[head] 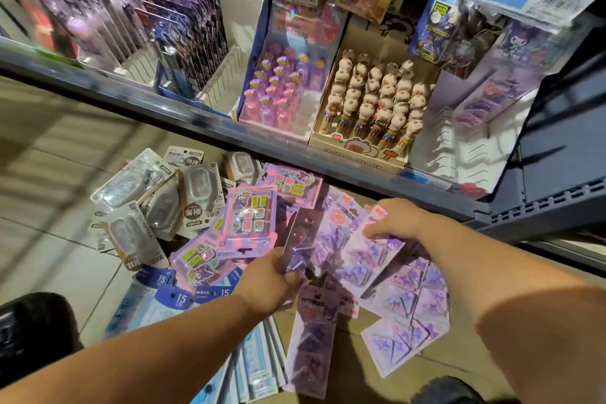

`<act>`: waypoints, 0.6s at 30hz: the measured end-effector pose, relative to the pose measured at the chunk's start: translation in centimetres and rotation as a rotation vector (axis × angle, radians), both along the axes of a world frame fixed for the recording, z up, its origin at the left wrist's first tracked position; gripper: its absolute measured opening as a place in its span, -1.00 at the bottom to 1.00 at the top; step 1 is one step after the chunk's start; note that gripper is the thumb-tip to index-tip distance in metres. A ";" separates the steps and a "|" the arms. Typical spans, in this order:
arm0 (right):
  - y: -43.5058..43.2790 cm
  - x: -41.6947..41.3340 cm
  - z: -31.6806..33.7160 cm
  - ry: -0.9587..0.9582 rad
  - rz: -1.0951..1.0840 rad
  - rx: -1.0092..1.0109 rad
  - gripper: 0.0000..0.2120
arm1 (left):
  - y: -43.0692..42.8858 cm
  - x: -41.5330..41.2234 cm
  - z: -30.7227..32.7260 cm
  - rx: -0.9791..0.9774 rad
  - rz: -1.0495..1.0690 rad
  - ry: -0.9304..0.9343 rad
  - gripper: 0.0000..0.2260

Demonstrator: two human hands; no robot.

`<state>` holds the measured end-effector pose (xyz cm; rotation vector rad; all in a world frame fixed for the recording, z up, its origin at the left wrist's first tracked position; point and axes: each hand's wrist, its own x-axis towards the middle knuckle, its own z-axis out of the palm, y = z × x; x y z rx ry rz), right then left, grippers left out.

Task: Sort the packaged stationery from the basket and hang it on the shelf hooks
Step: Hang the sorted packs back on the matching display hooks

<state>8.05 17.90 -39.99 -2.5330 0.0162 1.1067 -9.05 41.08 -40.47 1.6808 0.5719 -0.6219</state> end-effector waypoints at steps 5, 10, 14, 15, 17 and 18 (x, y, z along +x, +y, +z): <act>-0.6 -1.2 -0.5 -0.008 -0.061 0.012 -0.60 | 0.2 -0.6 1.0 0.111 -0.025 -0.059 -0.92; -0.4 -0.3 1.8 0.055 0.086 0.012 -0.78 | 0.4 -1.1 2.3 0.107 0.017 -0.055 -0.93; -1.2 0.9 4.7 0.185 0.165 0.015 -0.85 | 0.7 -1.7 2.5 0.111 0.015 -0.039 -0.94; -1.0 1.1 5.7 0.255 0.135 0.047 -0.82 | 0.8 -1.6 2.8 0.058 0.049 -0.025 -0.95; -0.5 1.4 7.7 0.397 0.084 0.126 -0.75 | 1.3 -1.2 3.0 -0.110 0.145 0.024 -0.90; -0.1 1.6 8.5 0.449 0.082 0.171 -0.75 | 1.4 -1.0 3.2 -0.182 0.182 0.040 -0.89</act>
